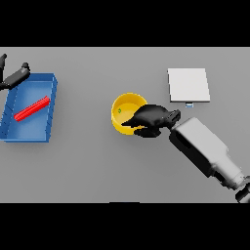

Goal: Pick up the red beaker and tilt it to pour out 1 green nut into yellow bowl. Pick up the yellow bowl and place it on the metallic measuring scale.

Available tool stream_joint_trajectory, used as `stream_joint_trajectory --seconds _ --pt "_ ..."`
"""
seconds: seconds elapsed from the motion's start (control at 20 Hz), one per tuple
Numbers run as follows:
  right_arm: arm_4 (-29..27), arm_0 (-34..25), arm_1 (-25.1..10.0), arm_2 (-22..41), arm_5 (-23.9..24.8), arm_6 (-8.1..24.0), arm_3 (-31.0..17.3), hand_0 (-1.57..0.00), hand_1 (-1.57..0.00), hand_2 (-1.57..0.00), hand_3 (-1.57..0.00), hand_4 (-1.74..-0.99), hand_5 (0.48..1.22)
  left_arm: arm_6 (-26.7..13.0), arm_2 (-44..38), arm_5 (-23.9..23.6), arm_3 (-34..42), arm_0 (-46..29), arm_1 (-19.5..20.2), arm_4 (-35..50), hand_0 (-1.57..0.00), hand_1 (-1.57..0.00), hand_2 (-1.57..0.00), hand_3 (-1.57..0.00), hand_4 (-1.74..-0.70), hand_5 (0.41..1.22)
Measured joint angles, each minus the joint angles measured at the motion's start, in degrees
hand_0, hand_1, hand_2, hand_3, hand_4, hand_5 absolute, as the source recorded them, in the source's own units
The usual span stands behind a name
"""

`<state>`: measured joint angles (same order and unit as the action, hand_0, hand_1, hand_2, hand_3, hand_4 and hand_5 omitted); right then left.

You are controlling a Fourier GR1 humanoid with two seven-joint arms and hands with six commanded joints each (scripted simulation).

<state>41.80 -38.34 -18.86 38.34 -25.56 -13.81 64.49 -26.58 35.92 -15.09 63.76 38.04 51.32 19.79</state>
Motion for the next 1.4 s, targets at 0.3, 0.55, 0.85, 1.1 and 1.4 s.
stream_joint_trajectory --seconds 0.3,0.55,0.85,1.1,1.4 --pt "-1.12 0.18 -2.21 -0.67 -1.97 3.3 4.43 -1.5 -1.49 -1.49 -1.31 -1.705 1.209 0.22 0.07 0.43 -0.93 0.67 -0.4 -0.25 0.0 0.0 0.0 0.0 -0.78 0.726" --pt "-4.29 -1.34 -5.08 -2.92 -4.76 4.31 8.06 -1.55 -1.54 -1.54 -1.33 -1.721 1.217 1.28 -0.24 0.45 -1.52 0.12 0.19 -0.37 0.0 0.0 0.0 0.0 -0.79 0.733" --pt "-5.82 -2.93 -8.51 -4.52 -6.8 5.81 8.89 -1.57 -1.56 -1.56 -1.29 -1.723 1.219 1.64 -0.63 0.09 -0.04 0.0 1.01 -0.17 0.0 0.0 0.0 0.0 -0.8 0.744" --pt "-5.42 -5.02 -11.71 -6.81 -4.39 7.24 6.74 -1.52 -1.55 -1.57 -1.34 -1.724 1.22 1.24 -0.2 0.28 -0.78 0.46 0.39 -0.62 0.0 0.0 0.0 0.0 -0.79 0.754" --pt "-4.1 -7.96 -13.76 -8.47 -0.39 6.86 -1.56 -1.56 -1.57 -1.57 -1.34 -1.724 1.221 1.34 -0.91 1.24 -2.25 0.79 0.63 -0.07 0.0 0.0 0.0 0.0 -0.8 0.754"
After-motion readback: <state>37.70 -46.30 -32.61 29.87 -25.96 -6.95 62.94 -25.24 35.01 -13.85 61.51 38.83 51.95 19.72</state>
